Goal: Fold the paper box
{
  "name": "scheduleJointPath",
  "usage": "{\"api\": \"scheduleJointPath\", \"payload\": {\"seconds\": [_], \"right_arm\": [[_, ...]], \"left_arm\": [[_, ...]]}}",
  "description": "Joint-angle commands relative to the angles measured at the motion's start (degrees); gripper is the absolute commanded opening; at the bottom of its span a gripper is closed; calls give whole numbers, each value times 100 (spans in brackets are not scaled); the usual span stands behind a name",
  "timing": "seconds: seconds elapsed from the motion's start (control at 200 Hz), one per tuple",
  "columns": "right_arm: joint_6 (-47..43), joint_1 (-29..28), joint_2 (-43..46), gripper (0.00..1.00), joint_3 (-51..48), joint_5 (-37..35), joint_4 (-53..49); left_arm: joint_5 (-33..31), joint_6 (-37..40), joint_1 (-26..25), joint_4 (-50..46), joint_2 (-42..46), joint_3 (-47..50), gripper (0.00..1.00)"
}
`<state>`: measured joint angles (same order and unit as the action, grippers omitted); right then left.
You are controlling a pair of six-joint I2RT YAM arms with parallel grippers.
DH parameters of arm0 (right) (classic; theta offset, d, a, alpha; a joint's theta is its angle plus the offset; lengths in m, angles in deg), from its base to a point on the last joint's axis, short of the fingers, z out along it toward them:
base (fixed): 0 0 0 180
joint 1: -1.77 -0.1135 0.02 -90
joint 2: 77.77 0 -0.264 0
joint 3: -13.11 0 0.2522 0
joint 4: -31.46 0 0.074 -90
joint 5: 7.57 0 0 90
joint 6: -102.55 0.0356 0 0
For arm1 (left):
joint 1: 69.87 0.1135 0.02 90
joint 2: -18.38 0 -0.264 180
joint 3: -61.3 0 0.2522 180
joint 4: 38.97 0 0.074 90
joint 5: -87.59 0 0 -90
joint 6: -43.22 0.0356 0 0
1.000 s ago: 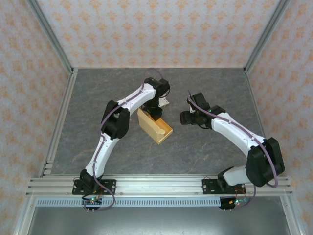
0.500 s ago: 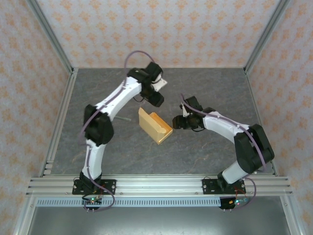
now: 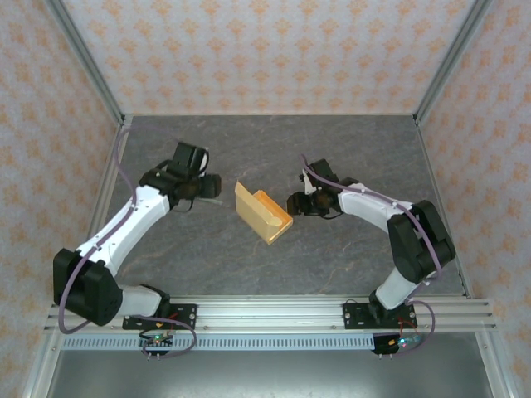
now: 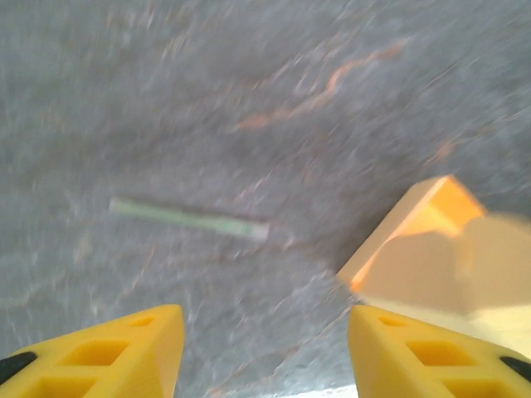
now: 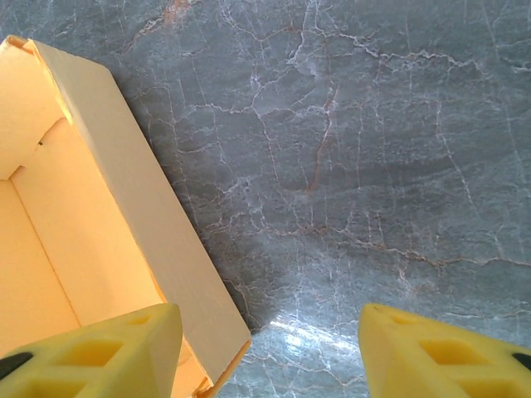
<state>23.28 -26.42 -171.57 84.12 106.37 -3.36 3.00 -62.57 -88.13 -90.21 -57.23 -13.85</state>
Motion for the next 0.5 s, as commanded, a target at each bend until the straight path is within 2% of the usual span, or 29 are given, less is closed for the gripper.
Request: {"api": "scheduleJointPath", "payload": {"seconds": [0.0, 0.095, 0.16, 0.305, 0.495], "right_arm": [[-24, 12, -14, 59, 198, 36, -90], [66, 130, -133, 59, 247, 317, -12], [-54, 138, -239, 58, 446, -98, -306], [-305, 91, -465, 55, 689, -975, -855], [-336, -165, -672, 54, 734, -1213, -940]], "left_arm": [[-108, -624, 14, 479, 253, 899, 53], [496, -963, -23, 1115, 265, 1651, 49], [690, -1160, -212, 1511, 153, 1954, 47], [627, -1622, -788, 2281, -215, 2312, 45], [690, -1949, -947, 3150, -625, 2465, 42]]}}
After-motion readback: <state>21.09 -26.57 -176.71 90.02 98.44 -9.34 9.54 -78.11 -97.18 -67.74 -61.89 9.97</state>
